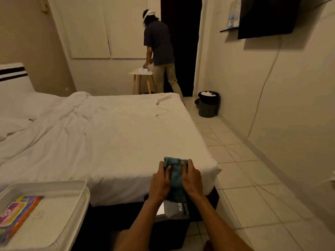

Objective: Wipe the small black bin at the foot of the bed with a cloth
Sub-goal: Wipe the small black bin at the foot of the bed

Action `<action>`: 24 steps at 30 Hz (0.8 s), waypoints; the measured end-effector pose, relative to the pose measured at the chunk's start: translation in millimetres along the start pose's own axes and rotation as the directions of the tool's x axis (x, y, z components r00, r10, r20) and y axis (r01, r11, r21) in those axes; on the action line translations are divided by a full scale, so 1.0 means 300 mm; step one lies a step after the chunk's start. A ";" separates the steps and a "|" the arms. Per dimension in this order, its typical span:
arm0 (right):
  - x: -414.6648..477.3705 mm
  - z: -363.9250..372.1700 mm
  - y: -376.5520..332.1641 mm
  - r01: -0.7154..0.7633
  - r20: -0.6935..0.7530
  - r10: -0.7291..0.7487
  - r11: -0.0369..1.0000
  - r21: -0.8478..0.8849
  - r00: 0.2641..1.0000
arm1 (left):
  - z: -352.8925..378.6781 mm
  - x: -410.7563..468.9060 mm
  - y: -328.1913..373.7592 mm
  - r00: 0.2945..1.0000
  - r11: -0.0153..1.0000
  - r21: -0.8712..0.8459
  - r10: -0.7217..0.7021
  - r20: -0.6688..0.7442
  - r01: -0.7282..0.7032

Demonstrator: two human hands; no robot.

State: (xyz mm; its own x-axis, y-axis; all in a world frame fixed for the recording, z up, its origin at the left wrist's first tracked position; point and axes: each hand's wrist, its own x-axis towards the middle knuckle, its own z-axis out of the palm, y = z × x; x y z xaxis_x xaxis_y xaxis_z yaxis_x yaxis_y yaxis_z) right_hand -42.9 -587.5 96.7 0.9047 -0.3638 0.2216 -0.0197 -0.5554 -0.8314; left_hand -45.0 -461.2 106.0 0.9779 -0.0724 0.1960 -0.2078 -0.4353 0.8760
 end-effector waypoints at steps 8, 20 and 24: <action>-0.009 0.220 0.283 -0.176 0.118 0.193 0.975 -0.137 0.974 | 0.147 0.059 -0.384 0.985 0.987 0.086 -0.141 0.095 0.133; 0.012 0.455 0.550 -0.251 0.202 0.328 0.910 -0.330 0.923 | 0.302 0.104 -0.735 0.942 0.950 0.139 -0.300 0.151 0.280; 0.015 0.516 0.607 -0.068 0.185 0.164 0.897 -0.438 0.969 | 0.309 0.114 -0.774 0.944 0.930 0.234 -0.313 0.105 0.282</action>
State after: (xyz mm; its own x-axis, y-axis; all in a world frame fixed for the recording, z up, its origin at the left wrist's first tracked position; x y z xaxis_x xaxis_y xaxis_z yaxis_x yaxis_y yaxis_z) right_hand 23.4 -574.4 -132.7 0.9522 -0.3049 -0.0159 -0.2653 -0.8004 -0.5375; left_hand 38.6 -445.6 -131.5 0.9904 -0.0262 -0.1354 0.0880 -0.6356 0.7669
